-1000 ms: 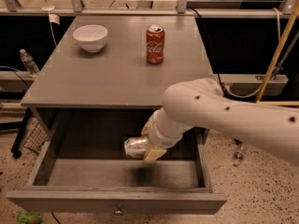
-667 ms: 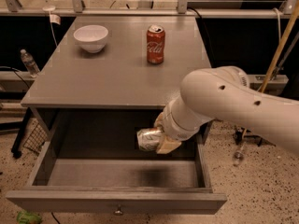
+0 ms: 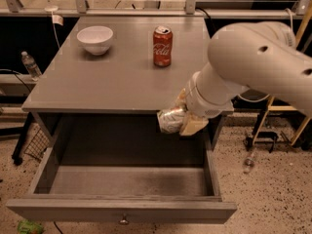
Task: Pick 7up can from top drawer and place on counter
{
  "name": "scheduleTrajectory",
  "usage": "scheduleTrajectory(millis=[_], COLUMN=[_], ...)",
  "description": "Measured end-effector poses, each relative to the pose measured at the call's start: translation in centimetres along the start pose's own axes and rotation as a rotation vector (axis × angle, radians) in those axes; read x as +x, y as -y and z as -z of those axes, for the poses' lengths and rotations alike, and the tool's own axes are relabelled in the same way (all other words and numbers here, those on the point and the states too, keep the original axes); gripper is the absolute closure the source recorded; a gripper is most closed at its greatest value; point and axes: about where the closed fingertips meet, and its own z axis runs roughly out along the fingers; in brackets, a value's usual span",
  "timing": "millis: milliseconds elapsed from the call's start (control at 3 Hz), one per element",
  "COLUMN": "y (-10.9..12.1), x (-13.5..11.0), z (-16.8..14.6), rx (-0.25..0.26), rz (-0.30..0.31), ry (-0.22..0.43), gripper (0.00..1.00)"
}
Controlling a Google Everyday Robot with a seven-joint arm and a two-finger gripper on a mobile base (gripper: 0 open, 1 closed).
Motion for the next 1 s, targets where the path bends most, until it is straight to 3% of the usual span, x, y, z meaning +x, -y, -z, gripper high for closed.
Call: scheduleTrajectory(millis=[333, 1000], y=[2.9, 9.2], x=[0.2, -0.9], z=[2.4, 2.2], rx=[0.002, -0.075], rz=[0.042, 0.116], ry=[0.001, 0.077], gripper=[1.0, 1.0])
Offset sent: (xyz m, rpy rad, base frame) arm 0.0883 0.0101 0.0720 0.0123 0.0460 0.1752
